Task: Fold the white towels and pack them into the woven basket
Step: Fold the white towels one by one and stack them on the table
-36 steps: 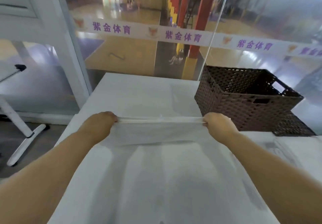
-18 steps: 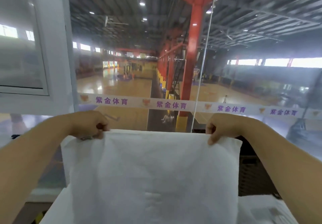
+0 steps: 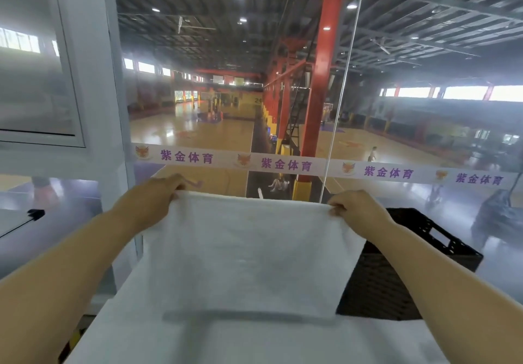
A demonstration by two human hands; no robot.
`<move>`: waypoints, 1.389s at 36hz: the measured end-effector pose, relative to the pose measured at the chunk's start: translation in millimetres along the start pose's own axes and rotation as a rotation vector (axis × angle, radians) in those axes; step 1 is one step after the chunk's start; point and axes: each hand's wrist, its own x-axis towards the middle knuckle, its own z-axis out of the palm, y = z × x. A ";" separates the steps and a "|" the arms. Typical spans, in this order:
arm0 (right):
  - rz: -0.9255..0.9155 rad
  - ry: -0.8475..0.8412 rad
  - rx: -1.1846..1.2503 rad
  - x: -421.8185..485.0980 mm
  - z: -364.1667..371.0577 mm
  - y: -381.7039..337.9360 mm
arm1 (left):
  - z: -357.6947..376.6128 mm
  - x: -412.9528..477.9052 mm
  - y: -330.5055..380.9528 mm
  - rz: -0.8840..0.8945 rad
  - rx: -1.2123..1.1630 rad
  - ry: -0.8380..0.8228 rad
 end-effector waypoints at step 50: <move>0.162 -1.230 0.031 -282.2 257.1 -50.9 | 186.5 -330.9 2.1 -0.183 0.006 -1.403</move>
